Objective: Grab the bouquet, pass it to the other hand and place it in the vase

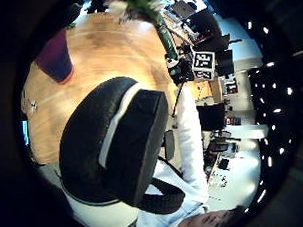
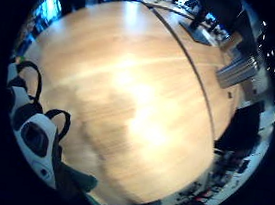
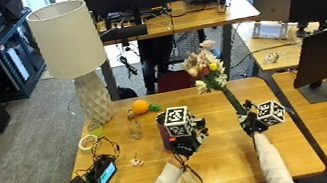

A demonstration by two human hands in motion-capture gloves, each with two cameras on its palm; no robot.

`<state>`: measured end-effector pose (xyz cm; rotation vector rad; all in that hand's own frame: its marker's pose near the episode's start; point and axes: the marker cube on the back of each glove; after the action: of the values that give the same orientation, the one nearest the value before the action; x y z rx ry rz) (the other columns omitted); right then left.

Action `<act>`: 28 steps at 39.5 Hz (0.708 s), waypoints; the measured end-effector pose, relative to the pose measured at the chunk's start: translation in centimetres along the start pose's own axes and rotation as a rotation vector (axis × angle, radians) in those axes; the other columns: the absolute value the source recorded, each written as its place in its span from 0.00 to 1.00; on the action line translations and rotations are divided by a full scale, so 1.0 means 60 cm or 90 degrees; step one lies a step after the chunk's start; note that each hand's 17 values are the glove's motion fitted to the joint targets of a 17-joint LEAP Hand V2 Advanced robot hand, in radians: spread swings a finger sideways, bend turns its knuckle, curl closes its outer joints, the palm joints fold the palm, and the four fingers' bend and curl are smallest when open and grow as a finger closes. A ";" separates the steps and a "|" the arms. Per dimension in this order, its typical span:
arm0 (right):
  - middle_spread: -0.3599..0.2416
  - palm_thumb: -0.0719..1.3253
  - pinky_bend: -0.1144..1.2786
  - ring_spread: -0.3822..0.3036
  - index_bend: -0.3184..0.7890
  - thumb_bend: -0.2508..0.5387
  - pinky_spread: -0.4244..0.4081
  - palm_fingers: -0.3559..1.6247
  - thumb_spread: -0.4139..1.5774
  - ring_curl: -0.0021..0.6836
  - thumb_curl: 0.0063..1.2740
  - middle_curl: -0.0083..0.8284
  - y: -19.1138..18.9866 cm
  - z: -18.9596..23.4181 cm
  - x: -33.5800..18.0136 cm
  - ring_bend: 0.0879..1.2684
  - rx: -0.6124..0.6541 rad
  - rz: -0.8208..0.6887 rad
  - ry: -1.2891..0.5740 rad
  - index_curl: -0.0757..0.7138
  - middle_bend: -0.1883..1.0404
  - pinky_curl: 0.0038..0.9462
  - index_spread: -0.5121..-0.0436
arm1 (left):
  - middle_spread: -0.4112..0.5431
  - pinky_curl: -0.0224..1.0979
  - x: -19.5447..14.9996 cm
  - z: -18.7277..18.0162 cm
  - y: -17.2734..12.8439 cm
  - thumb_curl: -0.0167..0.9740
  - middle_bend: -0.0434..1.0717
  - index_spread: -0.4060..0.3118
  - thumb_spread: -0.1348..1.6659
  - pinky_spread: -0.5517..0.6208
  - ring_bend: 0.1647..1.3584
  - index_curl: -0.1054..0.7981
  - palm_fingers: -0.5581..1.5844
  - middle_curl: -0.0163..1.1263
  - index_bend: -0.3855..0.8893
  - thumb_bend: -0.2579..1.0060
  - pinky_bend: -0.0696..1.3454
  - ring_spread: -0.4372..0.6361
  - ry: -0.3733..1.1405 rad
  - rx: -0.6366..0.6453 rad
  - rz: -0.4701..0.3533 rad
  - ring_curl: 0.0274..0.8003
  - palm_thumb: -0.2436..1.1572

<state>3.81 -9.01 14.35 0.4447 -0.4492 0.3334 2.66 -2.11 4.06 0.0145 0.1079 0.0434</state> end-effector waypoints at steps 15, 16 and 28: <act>0.41 0.79 0.62 0.29 0.70 0.29 0.23 0.89 0.60 0.82 0.46 0.79 -0.075 -0.004 -0.093 0.76 0.178 -0.021 -0.443 0.81 0.83 0.54 0.71 | 0.47 0.34 0.089 -0.136 -0.122 0.28 0.19 0.53 0.71 0.60 0.29 0.48 0.49 0.31 0.43 0.20 0.25 0.49 0.413 0.222 0.020 0.37 0.26; 0.41 0.79 0.62 0.29 0.70 0.29 0.23 0.89 0.60 0.82 0.46 0.79 -0.071 -0.011 -0.103 0.77 0.193 -0.020 -0.440 0.81 0.83 0.54 0.71 | 0.47 0.34 0.095 -0.142 -0.129 0.28 0.18 0.53 0.71 0.60 0.29 0.48 0.49 0.31 0.43 0.20 0.25 0.49 0.444 0.222 0.023 0.37 0.26; 0.41 0.78 0.63 0.29 0.69 0.29 0.24 0.88 0.58 0.82 0.49 0.79 -0.010 0.014 -0.208 0.78 0.006 0.017 -0.638 0.83 0.84 0.54 0.72 | 0.46 0.35 0.147 -0.152 -0.205 0.32 0.19 0.56 0.66 0.57 0.32 0.45 0.47 0.30 0.40 0.20 0.28 0.46 0.680 0.206 0.041 0.38 0.36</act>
<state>-6.85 -12.51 8.78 0.6001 -1.4286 0.1139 10.94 -13.92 -6.18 0.3199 1.1817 0.0941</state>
